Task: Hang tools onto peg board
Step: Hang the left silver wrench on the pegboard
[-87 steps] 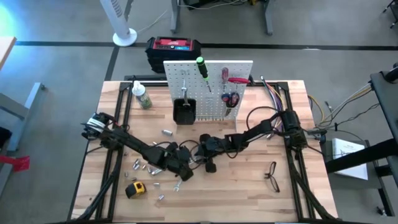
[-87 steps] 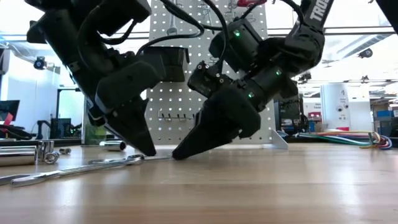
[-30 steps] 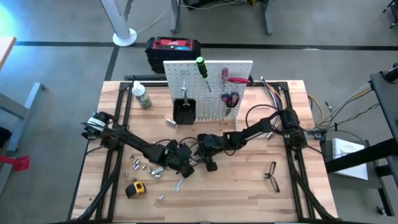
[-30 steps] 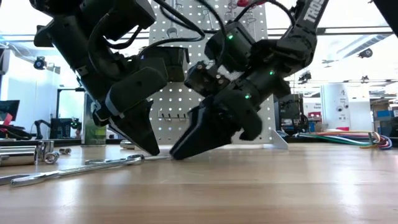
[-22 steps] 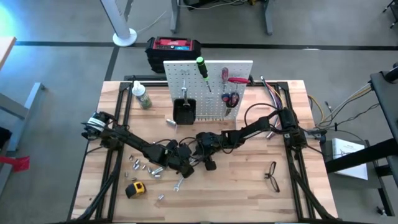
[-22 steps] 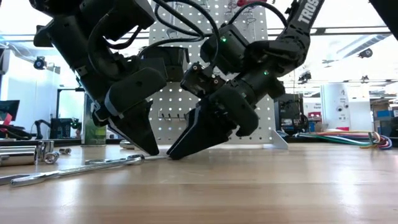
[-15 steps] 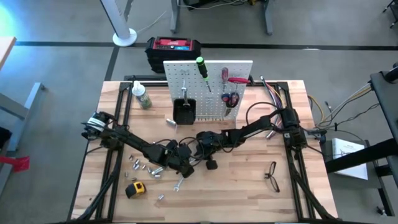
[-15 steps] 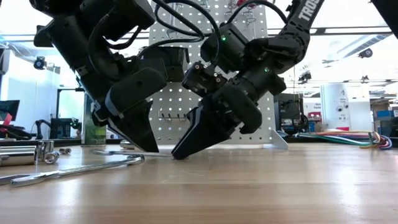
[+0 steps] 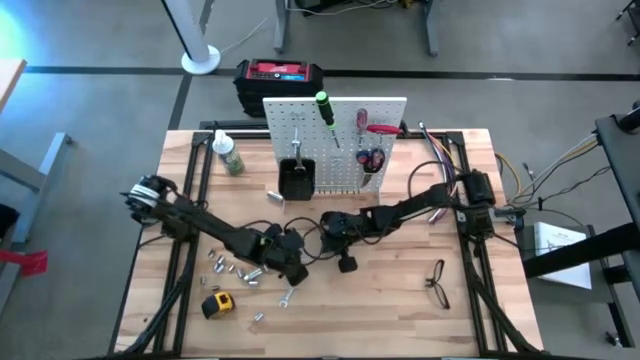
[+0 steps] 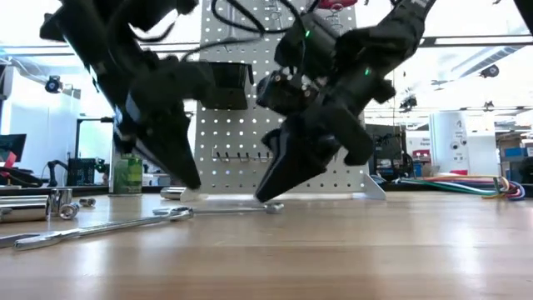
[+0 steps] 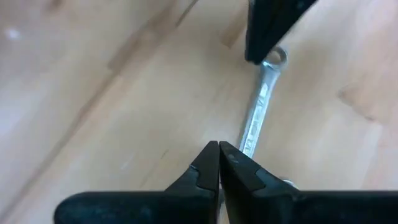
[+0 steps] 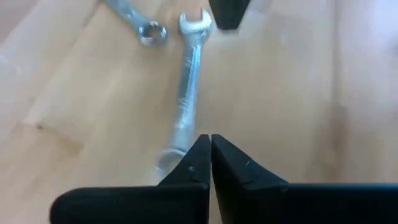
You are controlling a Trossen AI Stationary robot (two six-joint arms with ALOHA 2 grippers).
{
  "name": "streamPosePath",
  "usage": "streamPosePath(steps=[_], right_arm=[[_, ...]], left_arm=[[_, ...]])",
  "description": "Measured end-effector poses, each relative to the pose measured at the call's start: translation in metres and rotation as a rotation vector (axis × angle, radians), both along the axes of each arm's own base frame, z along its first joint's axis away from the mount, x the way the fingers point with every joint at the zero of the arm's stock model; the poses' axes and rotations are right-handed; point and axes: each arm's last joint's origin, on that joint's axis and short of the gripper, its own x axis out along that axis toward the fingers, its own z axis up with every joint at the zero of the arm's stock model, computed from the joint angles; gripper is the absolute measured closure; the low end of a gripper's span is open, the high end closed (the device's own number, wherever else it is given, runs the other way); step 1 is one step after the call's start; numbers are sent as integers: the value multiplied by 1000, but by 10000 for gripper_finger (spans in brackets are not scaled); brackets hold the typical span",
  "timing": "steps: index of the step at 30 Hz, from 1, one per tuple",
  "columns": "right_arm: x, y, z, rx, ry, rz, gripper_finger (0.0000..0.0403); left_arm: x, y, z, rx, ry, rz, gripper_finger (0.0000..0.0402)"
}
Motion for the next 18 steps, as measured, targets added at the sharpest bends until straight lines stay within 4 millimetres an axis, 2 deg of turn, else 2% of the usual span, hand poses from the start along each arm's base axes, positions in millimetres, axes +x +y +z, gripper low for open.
streamPosePath(steps=[4,9,12,15,18], right_arm=[[-5,2,19,-44,-20,-16,401],[-9,3,19,0,1,-35,401],[-12,3,14,18,16,-31,392],[-18,3,3,40,67,-61,374],[-19,3,1,116,93,-152,349]], left_arm=[[-6,4,19,39,-50,28,401],[-7,3,31,42,-102,11,401],[-5,2,26,38,-98,4,401],[-2,-2,13,-20,-38,-38,401],[-1,-6,0,-77,17,-69,401]])
